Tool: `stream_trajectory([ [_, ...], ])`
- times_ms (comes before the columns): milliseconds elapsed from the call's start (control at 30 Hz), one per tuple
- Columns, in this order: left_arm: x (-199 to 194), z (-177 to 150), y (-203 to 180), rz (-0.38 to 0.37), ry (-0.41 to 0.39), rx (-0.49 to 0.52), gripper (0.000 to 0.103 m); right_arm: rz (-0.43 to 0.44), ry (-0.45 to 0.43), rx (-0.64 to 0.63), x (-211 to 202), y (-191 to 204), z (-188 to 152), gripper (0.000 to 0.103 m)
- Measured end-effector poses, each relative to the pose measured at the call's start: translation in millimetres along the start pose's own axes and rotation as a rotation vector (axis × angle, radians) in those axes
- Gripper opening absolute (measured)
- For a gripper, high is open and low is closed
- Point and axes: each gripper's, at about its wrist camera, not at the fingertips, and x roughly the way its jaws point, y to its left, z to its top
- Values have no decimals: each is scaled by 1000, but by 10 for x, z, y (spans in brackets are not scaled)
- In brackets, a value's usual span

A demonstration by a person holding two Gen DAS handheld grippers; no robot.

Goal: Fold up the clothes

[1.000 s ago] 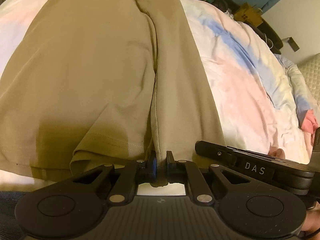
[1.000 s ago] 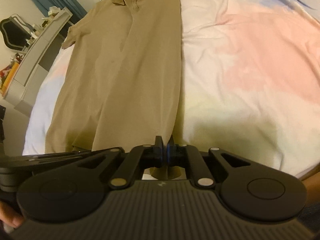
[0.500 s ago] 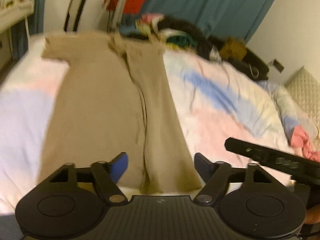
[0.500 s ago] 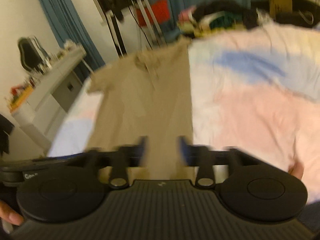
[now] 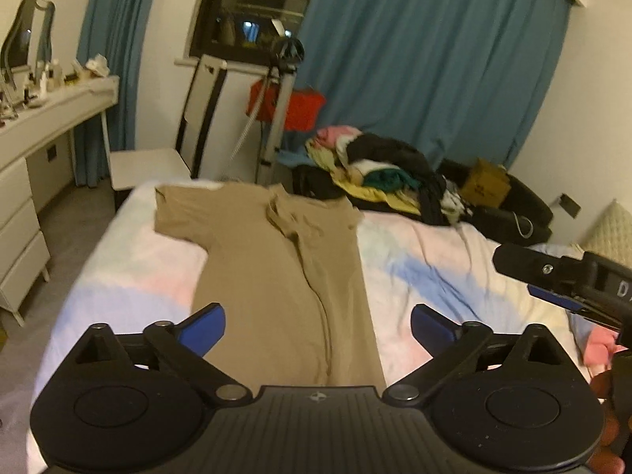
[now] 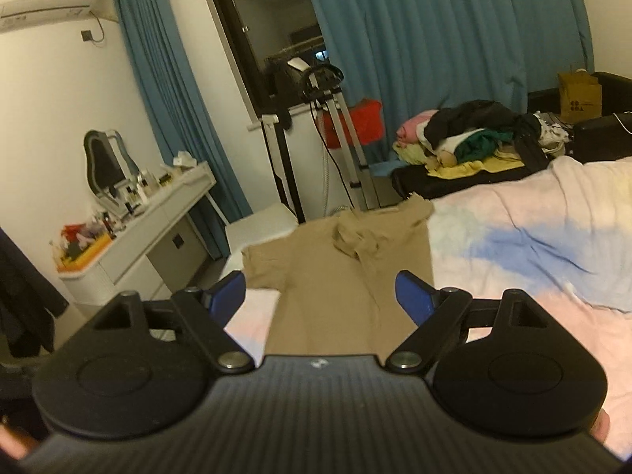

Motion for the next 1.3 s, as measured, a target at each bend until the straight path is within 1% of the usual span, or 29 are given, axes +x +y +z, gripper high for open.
stream_trajectory([
  [100,142,176,140,-2,-3,-39,102,-7,-24,-15,112,81,72,84],
  [167,405,206,330,-15,-17,-92,102,-12,-42,-15,209,116,45,84],
  [233,677,205,525,-26,-37,-141,102,-3,-55,-16,295,118,-52,84],
  [300,1012,149,753,-25,-37,-199,102,8,-67,-16,403,102,-160,84],
  [367,1377,80,1009,-17,-18,-278,102,10,-69,-15,569,36,-266,84],
  [467,1930,-31,1405,0,15,-411,101,-15,-71,-30,897,-135,-428,84],
  [600,2626,-204,1874,23,22,-575,99,-42,-103,-67,1290,-444,-707,84],
  [667,2962,-280,2096,34,22,-645,97,-46,-102,-76,1502,-622,-842,84],
  [733,3243,-305,2256,48,-14,-664,96,-29,-93,-74,1683,-753,-921,84],
  [833,3537,-278,2401,51,-127,-666,97,-11,-76,-80,1952,-954,-1027,84],
  [933,3768,-116,2443,45,-221,-629,97,21,-31,-51,2200,-1118,-1073,84],
  [1000,3954,0,2482,71,-268,-610,97,18,-15,-30,2360,-1207,-1076,84],
  [1100,4246,169,2569,112,-314,-606,96,10,4,2,2579,-1330,-1074,84],
  [1133,4337,236,2595,126,-328,-602,94,4,9,16,2639,-1366,-1070,84],
  [1167,4422,307,2624,140,-338,-601,92,0,14,31,2696,-1404,-1066,84],
  [1233,4574,460,2694,164,-345,-606,76,-3,22,69,2790,-1489,-1055,84],
  [1267,4650,536,2729,176,-349,-608,73,-4,26,87,2832,-1528,-1044,84],
  [1300,4726,611,2765,192,-351,-607,63,-6,27,97,2866,-1573,-1034,84],
])
